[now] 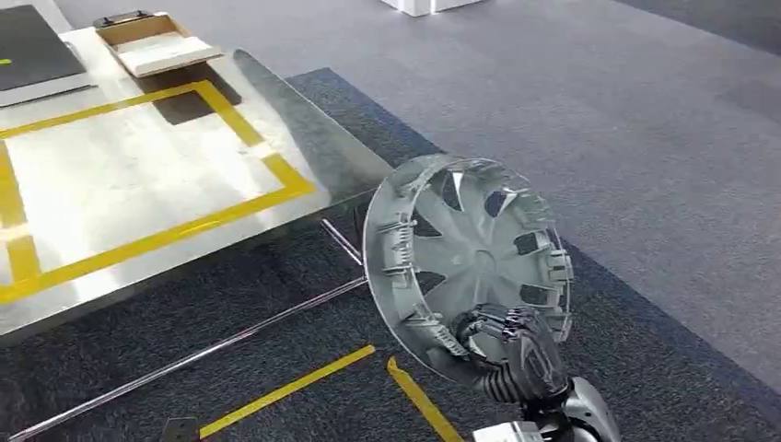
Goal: Take the parts from the cabinet and place them on the table.
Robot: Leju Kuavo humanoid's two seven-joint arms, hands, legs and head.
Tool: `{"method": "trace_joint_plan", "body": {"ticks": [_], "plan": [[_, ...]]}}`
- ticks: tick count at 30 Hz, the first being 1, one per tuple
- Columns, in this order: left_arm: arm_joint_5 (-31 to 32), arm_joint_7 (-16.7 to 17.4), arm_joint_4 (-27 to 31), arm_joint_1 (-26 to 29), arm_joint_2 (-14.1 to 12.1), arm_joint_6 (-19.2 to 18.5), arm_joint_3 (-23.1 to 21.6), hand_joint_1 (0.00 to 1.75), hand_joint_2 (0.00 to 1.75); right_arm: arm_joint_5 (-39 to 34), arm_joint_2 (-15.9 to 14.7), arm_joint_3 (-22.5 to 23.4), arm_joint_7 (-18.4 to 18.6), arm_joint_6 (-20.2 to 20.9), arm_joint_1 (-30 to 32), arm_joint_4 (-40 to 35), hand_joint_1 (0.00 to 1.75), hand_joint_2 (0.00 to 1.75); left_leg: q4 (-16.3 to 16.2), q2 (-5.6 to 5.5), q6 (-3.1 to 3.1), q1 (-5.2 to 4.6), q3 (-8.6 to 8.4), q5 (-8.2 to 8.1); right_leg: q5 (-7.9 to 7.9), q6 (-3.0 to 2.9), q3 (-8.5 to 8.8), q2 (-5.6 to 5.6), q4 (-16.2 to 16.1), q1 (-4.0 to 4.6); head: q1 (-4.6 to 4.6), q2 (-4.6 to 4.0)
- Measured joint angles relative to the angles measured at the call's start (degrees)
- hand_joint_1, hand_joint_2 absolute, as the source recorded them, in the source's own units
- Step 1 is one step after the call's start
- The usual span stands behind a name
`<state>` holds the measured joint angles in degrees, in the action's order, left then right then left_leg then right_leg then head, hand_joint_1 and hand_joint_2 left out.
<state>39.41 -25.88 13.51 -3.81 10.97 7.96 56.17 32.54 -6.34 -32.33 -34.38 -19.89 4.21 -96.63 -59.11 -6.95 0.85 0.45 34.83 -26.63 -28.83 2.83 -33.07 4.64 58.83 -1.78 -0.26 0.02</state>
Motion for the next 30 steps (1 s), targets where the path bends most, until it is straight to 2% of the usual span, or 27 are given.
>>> {"method": "trace_joint_plan", "body": {"ticks": [2,3,4,5,6,8,9,10,11,12,13,14,15,17,18,19,20,21,23,24,25,26,27,28,29,30], "plan": [[-0.61,-0.09,0.00,0.32,0.02,0.04,0.04,0.00,0.00,-0.44,0.00,0.07,-0.09,0.50,-0.53,0.20,1.75,1.75,0.21,-0.98,-0.67,0.43,0.23,0.38,0.04,-0.60,-0.07,-0.96,0.09,0.45,0.09,0.00],[-0.94,-0.61,0.00,0.44,0.02,0.37,0.20,0.00,0.00,-0.76,0.02,0.07,-0.17,1.15,-1.41,0.43,1.75,1.75,0.14,-1.59,-0.96,0.40,0.37,0.26,0.22,-1.10,0.12,-1.58,-0.30,0.09,0.00,0.00],[-1.24,-1.05,0.00,0.47,-0.09,0.76,0.26,0.00,0.00,-0.90,0.09,0.04,-0.22,1.57,-2.12,0.65,1.75,1.75,-0.20,-0.80,-1.10,0.39,0.33,-0.10,0.23,-1.35,0.31,-2.29,-0.39,-0.07,0.04,0.00],[-1.55,-1.66,0.00,0.36,0.07,1.44,0.33,0.00,0.00,-1.05,0.19,0.04,-0.22,1.94,-3.05,0.96,1.75,1.75,-2.69,3.16,-1.49,-0.11,1.41,-1.55,0.09,-1.69,0.55,-3.08,-0.44,0.02,-0.65,0.00],[-1.92,-1.88,0.00,0.12,0.07,1.95,0.48,0.00,0.00,-1.25,0.37,0.04,-0.22,2.12,-3.51,1.22,1.75,1.75,-6.79,5.06,-1.74,-0.04,3.44,-3.58,-0.05,-1.95,0.68,-4.04,-0.43,0.21,-0.92,0.00],[-1.90,-1.84,0.00,0.07,0.07,2.40,0.81,0.00,0.00,-1.22,0.37,-0.04,-0.07,2.23,-4.06,1.90,1.75,1.75,-15.45,6.33,-1.89,0.13,7.70,-6.87,-0.35,-2.32,0.90,-6.02,-0.42,0.51,-0.87,0.00],[-1.94,-1.75,0.00,0.19,0.07,2.40,0.90,0.00,0.00,-1.27,0.42,-0.11,-0.04,2.21,-4.30,2.23,1.75,1.75,-17.13,6.41,-1.89,0.13,8.55,-6.92,-0.46,-2.36,1.00,-6.78,-0.41,0.56,-0.90,0.00],[-1.94,-1.75,0.00,0.35,0.04,2.40,1.09,0.00,0.00,-1.27,0.52,-0.11,-0.04,2.21,-4.49,2.43,1.75,1.75,-16.16,6.44,-1.79,0.12,8.08,-5.67,-0.59,-2.36,1.17,-7.54,-0.41,0.65,-0.87,0.00],[-1.97,-1.75,0.00,0.46,-0.06,2.40,1.18,0.00,0.00,-1.31,0.55,-0.11,-0.02,2.19,-4.71,2.65,1.75,1.75,-12.85,6.54,-1.57,0.08,6.44,-3.41,-0.75,-2.33,1.38,-8.23,-0.41,0.72,-0.90,0.00],[-1.99,-1.75,0.00,0.50,-0.18,2.40,1.22,0.00,0.00,-1.31,0.57,-0.11,-0.02,2.16,-4.90,2.73,1.75,1.75,-8.07,6.98,-1.19,-0.03,4.02,-0.89,-0.94,-2.26,1.69,-8.86,-0.41,0.81,-0.90,0.00],[-1.99,-1.75,0.00,0.49,-0.28,2.40,1.29,0.00,0.00,-1.31,0.63,-0.11,0.00,2.14,-5.07,2.82,1.75,1.75,-3.14,8.44,-0.59,-0.35,1.46,1.26,-1.14,-2.16,2.00,-9.47,-0.42,0.88,-0.87,0.00],[-1.99,-1.75,0.00,0.34,-0.39,2.38,1.36,0.00,0.00,-1.36,0.81,-0.09,0.02,2.14,-5.20,2.95,1.75,1.75,-0.91,11.45,-0.06,-1.18,0.14,0.21,-1.34,-1.95,2.12,-10.06,-0.45,1.08,-0.85,0.00],[-1.99,-1.79,0.00,0.12,-0.42,2.38,1.46,0.00,0.00,-1.44,0.81,-0.02,0.04,2.14,-5.39,3.04,1.75,1.75,-0.12,11.44,0.10,-1.50,0.18,0.24,-1.53,-1.60,1.93,-10.45,-0.33,1.32,-0.90,0.00],[-1.99,-1.79,0.00,0.33,-0.42,2.32,1.57,0.00,0.00,-1.40,0.98,-0.20,0.02,2.23,-5.84,3.37,1.75,1.75,-0.27,10.30,0.29,-1.63,0.62,0.14,-1.57,-1.09,2.20,-11.76,-0.63,1.28,-0.76,0.00],[-1.99,-1.79,0.00,0.48,-0.42,2.32,1.62,0.00,0.00,-1.44,1.20,-0.26,0.00,2.25,-6.01,3.43,1.75,1.75,0.08,9.57,0.61,-1.60,0.60,0.31,-1.69,-0.72,2.54,-12.40,-0.78,1.40,-0.74,0.00],[-1.99,-1.79,0.00,0.58,-0.31,2.32,1.64,0.00,0.00,-1.46,1.36,-0.29,0.00,2.25,-6.16,3.45,1.75,1.75,0.81,8.97,0.90,-0.94,0.05,0.72,-2.23,-0.26,2.01,-11.26,-0.55,1.18,-0.75,0.00],[-1.99,-1.79,0.00,0.54,-0.33,2.36,1.66,0.00,0.00,-1.46,1.36,-0.35,0.02,2.27,-6.30,3.54,1.75,1.75,0.96,8.45,1.02,-0.80,-0.05,0.78,-3.11,-0.12,1.71,-7.97,0.66,0.96,-0.43,0.00],[-2.03,-1.79,0.00,0.33,-0.35,2.43,1.68,0.00,0.00,-1.49,1.36,-0.44,-0.02,2.27,-6.38,3.60,1.75,1.75,0.94,7.68,1.24,-0.67,0.05,0.82,-5.22,-0.08,-0.11,-5.89,4.57,0.98,-0.26,0.00],[-2.03,-1.79,0.00,0.15,-0.31,2.47,1.73,0.00,0.00,-1.51,1.36,-0.55,-0.02,2.27,-6.35,4.11,1.75,1.75,0.91,6.16,1.40,-0.69,0.08,0.76,-8.90,0.09,-4.97,-4.92,13.86,0.99,-0.06,0.00],[-2.01,-1.73,0.00,0.20,-0.31,2.49,1.79,0.00,0.00,-1.53,1.36,-0.57,-0.02,2.27,-6.35,4.33,1.75,1.75,0.88,5.36,1.41,-0.70,0.05,0.75,-9.20,0.14,-6.70,-4.84,16.61,1.04,-0.07,0.00],[-1.97,-1.73,0.00,0.25,-0.31,2.51,1.90,0.00,0.00,-1.53,1.36,-0.63,-0.02,2.27,-6.36,4.52,1.75,1.75,0.84,4.50,1.43,-0.69,-0.05,0.72,-7.85,0.12,-7.13,-4.81,16.43,1.04,-0.09,0.00],[-1.97,-1.73,0.00,0.26,-0.28,2.54,1.99,0.00,0.00,-1.55,1.36,-0.72,-0.02,2.27,-6.36,4.63,1.75,1.75,0.80,3.66,1.42,-0.64,-0.14,0.70,-5.49,0.07,-6.30,-4.73,13.75,1.01,-0.04,0.00],[-1.97,-1.73,0.00,0.26,-0.28,2.60,2.01,0.00,0.00,-1.60,1.36,-0.74,-0.02,2.27,-6.38,4.70,1.75,1.75,0.74,2.81,1.31,-0.53,-0.25,0.63,-2.56,0.01,-4.45,-4.44,9.26,0.95,-0.09,0.00],[-1.99,-1.73,0.00,0.24,-0.28,2.62,2.03,0.00,0.00,-1.64,1.36,-0.77,-0.02,2.27,-6.43,4.70,1.75,1.75,0.61,1.99,1.08,-0.41,-0.39,0.47,0.39,-0.01,-2.09,-3.26,3.83,0.75,-0.06,0.00],[-1.97,-1.73,0.00,0.25,-0.33,2.64,2.05,0.00,0.00,-1.64,1.36,-0.85,-0.02,2.27,-6.50,4.83,1.75,1.75,0.50,1.36,0.82,-0.46,-0.25,0.34,0.13,-0.01,-0.75,-0.55,1.26,0.44,-0.11,0.00],[-1.97,-1.71,0.00,0.10,-0.33,2.67,2.08,0.00,0.00,-1.66,1.36,-0.90,-0.04,2.27,-6.53,4.90,1.75,1.75,-0.10,0.65,0.56,-0.61,0.24,0.34,-0.23,-0.19,0.43,-0.04,-0.49,0.26,-0.13,0.00]]}}
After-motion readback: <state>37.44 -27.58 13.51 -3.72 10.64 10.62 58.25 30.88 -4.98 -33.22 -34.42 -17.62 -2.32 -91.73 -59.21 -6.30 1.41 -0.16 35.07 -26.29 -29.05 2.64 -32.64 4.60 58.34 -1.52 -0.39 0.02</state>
